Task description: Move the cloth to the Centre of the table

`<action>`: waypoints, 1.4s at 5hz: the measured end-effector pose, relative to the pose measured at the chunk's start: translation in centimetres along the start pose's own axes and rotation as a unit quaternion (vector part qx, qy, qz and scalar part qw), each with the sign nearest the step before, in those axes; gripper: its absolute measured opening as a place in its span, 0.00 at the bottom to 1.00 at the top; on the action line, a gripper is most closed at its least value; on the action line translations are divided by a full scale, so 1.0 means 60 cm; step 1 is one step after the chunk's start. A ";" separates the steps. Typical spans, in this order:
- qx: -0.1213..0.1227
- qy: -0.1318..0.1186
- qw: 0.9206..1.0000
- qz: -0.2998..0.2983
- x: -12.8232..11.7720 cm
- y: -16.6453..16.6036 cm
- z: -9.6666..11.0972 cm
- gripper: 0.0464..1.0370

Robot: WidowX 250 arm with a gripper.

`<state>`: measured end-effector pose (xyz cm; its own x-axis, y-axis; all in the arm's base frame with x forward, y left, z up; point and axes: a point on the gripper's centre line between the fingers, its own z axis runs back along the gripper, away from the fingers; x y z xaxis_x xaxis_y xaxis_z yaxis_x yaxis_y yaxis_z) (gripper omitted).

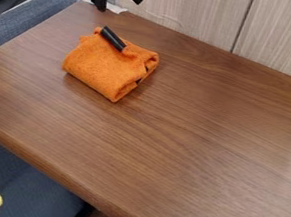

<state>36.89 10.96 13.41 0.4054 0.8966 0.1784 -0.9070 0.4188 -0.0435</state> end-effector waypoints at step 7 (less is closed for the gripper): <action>0.010 0.051 0.997 0.048 -0.041 0.034 -0.157 0.96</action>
<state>35.11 11.00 3.61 0.3244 0.9431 0.0730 -0.9442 0.3275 -0.0352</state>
